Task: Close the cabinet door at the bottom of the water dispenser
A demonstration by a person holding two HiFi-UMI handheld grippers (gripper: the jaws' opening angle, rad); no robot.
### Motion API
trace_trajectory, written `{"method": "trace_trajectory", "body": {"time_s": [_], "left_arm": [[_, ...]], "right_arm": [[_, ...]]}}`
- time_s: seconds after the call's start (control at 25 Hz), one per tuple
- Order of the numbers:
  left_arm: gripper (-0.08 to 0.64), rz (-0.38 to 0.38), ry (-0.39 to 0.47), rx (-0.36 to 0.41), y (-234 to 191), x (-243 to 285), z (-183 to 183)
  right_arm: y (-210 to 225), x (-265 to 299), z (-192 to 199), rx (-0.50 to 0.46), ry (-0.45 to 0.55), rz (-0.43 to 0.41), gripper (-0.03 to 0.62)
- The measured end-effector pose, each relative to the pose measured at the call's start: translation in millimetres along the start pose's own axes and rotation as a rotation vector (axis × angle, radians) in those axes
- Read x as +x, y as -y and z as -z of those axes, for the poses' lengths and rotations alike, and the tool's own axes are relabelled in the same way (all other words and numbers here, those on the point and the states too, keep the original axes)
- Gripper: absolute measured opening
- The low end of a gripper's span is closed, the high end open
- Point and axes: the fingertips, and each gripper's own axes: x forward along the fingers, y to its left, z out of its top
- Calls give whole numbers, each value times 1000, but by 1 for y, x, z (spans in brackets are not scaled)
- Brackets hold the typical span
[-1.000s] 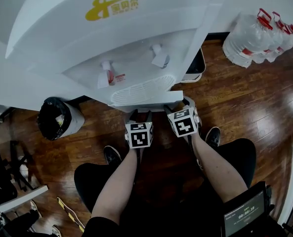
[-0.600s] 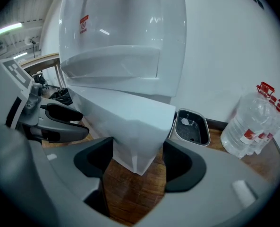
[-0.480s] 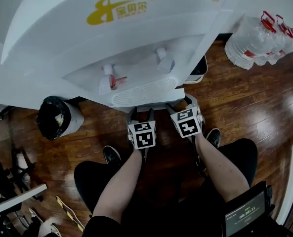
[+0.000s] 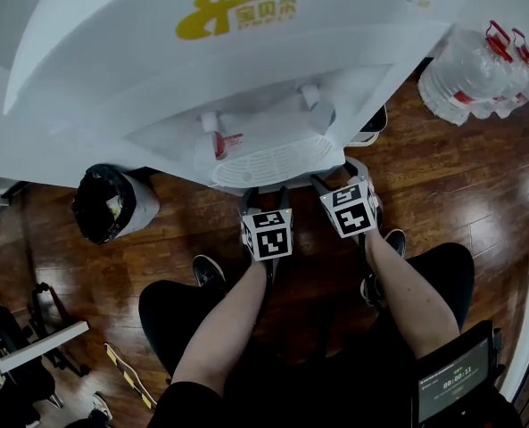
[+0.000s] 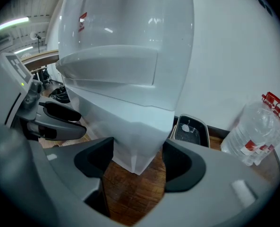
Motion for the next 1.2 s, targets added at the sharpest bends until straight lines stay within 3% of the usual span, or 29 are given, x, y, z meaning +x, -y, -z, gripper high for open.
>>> {"method": "trace_trajectory", "body": {"time_s": [0.16,1.2], "left_arm": [[265,-17,-11,-34,-2,-2,-2],[259,-39,0,-41,-4,4,-8]], "right_arm": [[1,2,-2,-7,-6,-2,328],[8,14,-16,-41,15,-15,328]]}}
